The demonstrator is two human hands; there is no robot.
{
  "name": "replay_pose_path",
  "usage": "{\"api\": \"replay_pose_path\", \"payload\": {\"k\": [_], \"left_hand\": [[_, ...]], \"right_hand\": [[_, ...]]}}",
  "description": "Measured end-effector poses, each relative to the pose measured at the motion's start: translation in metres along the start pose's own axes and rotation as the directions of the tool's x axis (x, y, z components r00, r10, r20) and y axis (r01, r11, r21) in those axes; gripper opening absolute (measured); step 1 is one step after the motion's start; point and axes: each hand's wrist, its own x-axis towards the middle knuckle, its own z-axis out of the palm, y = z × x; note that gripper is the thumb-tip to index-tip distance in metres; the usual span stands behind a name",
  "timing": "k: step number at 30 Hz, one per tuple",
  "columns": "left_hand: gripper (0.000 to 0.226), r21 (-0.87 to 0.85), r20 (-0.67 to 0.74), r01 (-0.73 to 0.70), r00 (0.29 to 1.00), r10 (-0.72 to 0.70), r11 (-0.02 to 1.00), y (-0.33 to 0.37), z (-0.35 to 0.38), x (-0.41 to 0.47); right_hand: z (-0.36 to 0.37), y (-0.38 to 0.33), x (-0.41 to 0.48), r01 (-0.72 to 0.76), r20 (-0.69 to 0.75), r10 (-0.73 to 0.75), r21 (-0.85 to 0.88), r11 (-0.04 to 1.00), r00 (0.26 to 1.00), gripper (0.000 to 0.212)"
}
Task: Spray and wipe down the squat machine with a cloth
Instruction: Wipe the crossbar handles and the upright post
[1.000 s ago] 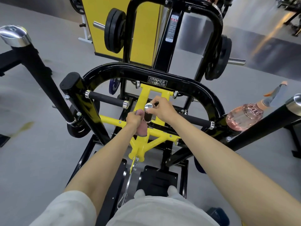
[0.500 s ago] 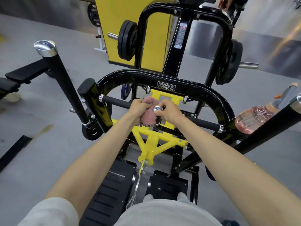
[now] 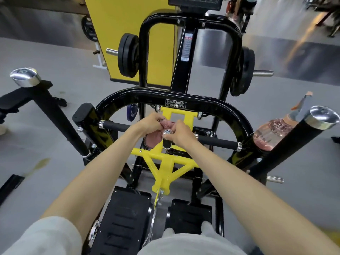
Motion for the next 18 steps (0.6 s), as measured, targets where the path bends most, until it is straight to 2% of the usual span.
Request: {"api": "replay_pose_path", "payload": {"k": [5,8,13,16,18], "left_hand": [[0.024,-0.009,0.077,0.09,0.993,-0.089,0.996,-0.021,0.005,0.023],[0.01,0.033,0.045,0.108,0.993,-0.11,0.994,-0.036,0.016,0.032],[0.011,0.177,0.017,0.119,0.992,-0.124,0.977,-0.045,0.031,0.04],[0.024,0.069,-0.023,0.186,0.982,-0.185,0.98,-0.05,0.037,0.046],[0.028,0.057,0.055,0.204,0.977,-0.207,0.977,-0.05,0.036,0.048]], "right_hand": [[0.0,0.003,0.001,-0.019,-0.024,0.019,-0.016,1.0,1.0,0.04],[0.002,0.006,-0.001,-0.03,-0.036,0.029,-0.021,0.999,0.999,0.043],[-0.003,0.005,0.0,-0.05,0.004,0.05,-0.014,0.999,0.999,0.044],[-0.006,0.004,0.0,-0.063,0.024,0.064,-0.026,0.998,0.998,0.049],[-0.005,0.005,0.0,-0.065,0.015,0.065,-0.026,0.998,0.998,0.05]]}}
